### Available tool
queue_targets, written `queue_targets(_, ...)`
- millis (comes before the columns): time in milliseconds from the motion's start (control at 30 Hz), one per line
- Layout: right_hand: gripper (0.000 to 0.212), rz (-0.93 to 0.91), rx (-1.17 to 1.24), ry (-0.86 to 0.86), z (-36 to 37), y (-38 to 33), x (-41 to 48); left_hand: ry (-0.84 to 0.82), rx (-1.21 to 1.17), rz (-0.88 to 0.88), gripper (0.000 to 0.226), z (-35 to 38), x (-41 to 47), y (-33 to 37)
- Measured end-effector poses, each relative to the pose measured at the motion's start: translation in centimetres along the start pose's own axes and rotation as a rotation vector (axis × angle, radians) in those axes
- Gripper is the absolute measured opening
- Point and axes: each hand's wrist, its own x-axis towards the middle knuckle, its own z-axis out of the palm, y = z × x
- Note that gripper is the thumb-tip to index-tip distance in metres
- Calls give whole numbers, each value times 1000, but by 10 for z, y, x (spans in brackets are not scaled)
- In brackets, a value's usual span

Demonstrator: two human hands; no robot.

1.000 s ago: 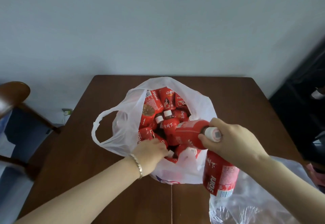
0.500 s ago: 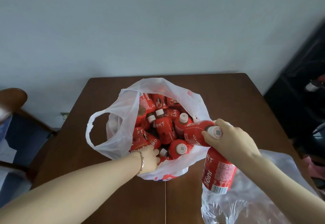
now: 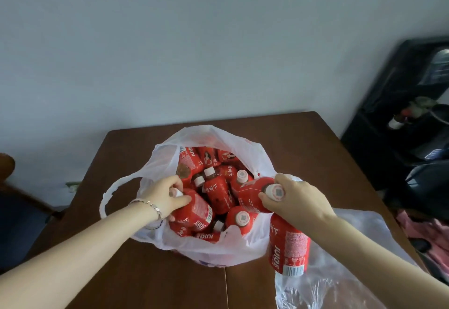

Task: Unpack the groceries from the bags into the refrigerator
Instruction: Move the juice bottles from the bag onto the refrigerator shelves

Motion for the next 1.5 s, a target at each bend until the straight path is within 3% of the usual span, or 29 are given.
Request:
queue_targets(67,31,2,-40,36,-5,-8,-5,43,-18,62,17,-8,-3,14)
queue_targets(267,36,94,-103,187,-29,-33,-45,277,507,635,22,-28,-20,72)
queue_targets(433,37,344,-42,355,-45,-24,-114,252,444,1058,21,-22,-50,136)
queue_targets(500,39,490,-36,449,-47,-10,-150,199,402,1103,17,-6,-70,165)
queue_targets(767,47,944,-112,679,-45,48,-347,-139,368,1553,15,113,-194,267)
queue_targets(967,42,1371,-93,814,-19,81,-545,-222,376,1858,19,229,-371,333)
queue_targets(1033,42,1488,-92,821,-5,91,-625,-331,335,1925,21,275,-445,347)
queue_targets(1267,39,1733,-75,864,24,110,-853,-635,252,2096,7,378,-677,373)
queue_targets(1500,35,1969,-123,913,32,129,-1036,-831,272,2292,16,448,-878,407)
